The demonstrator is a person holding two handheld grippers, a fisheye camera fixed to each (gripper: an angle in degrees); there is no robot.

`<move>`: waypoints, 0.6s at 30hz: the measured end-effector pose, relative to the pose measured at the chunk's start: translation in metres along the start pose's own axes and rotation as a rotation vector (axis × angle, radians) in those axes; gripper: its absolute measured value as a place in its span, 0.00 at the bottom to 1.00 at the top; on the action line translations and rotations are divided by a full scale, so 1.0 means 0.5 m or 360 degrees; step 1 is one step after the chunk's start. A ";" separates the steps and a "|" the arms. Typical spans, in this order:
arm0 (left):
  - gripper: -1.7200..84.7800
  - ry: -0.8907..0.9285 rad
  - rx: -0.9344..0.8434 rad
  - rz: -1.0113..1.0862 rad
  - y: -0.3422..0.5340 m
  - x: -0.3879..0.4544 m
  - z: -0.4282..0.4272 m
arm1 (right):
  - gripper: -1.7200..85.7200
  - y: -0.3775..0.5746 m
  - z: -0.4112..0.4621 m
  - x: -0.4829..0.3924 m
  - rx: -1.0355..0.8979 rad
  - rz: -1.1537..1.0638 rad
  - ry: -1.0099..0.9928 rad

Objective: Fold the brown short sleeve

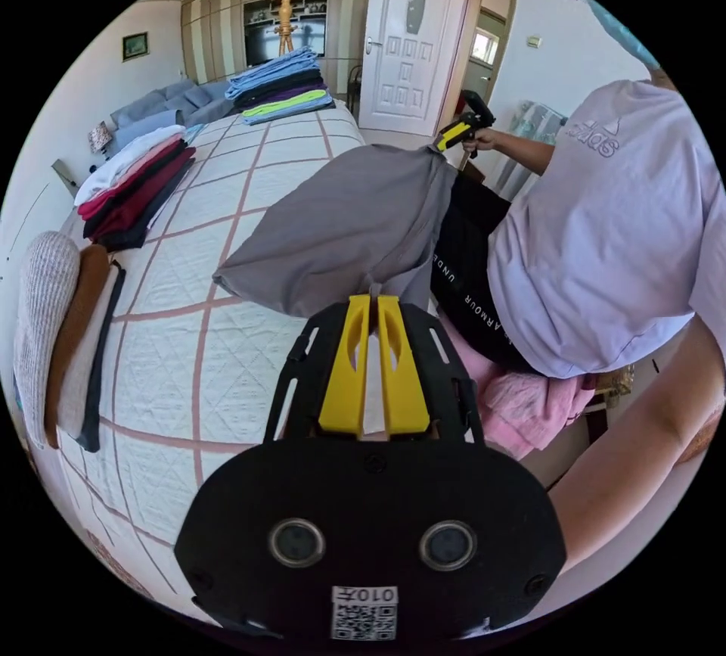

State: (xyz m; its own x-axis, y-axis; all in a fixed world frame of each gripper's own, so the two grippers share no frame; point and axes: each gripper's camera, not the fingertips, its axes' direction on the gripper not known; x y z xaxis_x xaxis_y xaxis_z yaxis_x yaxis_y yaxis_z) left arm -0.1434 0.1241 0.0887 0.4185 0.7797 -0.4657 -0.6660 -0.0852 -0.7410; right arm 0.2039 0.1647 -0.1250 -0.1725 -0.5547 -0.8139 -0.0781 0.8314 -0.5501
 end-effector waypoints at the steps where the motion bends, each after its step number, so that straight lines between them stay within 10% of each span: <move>1: 0.02 -0.0025 -0.0016 0.0003 0.003 0.013 0.000 | 0.04 0.003 0.005 -0.006 0.0000 -0.0003 0.0006; 18: 0.06 -0.0462 -0.0007 -0.0260 -0.005 0.176 -0.054 | 0.07 0.074 -0.016 -0.076 -0.0061 0.0133 0.0118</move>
State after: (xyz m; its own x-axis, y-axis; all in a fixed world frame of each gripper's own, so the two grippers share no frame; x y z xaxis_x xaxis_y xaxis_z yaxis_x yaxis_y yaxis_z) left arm -0.0881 0.1763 0.0365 0.3255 0.9276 -0.1836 -0.6015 0.0533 -0.7971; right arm 0.1999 0.2168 -0.1132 -0.2521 -0.4809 -0.8397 -0.0974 0.8760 -0.4724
